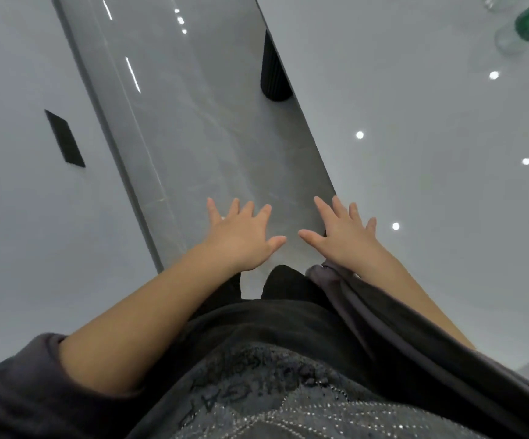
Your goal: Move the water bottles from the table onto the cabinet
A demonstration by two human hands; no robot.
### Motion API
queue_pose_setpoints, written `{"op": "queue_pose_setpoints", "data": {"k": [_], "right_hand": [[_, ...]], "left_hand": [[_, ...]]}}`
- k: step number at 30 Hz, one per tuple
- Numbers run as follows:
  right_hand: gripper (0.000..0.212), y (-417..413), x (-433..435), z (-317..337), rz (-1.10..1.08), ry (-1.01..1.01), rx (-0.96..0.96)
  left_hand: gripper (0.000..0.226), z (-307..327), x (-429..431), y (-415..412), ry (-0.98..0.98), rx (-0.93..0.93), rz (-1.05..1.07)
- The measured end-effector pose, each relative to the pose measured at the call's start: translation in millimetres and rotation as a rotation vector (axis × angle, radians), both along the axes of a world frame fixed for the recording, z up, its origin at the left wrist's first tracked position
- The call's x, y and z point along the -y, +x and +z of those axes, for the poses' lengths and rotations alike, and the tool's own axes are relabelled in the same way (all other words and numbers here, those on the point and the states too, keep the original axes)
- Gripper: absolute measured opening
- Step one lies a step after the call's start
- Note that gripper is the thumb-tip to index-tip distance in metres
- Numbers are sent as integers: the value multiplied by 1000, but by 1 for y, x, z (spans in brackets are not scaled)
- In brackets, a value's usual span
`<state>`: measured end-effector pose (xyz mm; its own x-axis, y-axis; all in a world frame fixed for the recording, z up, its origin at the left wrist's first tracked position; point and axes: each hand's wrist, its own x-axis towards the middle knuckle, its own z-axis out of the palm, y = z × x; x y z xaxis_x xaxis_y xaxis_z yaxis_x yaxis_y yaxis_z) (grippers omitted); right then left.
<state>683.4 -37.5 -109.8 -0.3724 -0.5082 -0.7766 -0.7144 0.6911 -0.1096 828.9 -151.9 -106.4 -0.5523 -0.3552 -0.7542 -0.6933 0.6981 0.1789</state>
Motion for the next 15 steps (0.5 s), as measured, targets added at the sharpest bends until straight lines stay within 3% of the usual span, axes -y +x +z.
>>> {"op": "queue_pose_setpoints", "data": {"k": [5, 15], "right_hand": [[77, -11, 46, 5, -185, -16, 1], [76, -92, 105, -9, -495, -36, -6]], "left_hand": [[73, 4, 80, -39, -46, -37, -139], [71, -4, 153, -156, -2, -130, -442]]}}
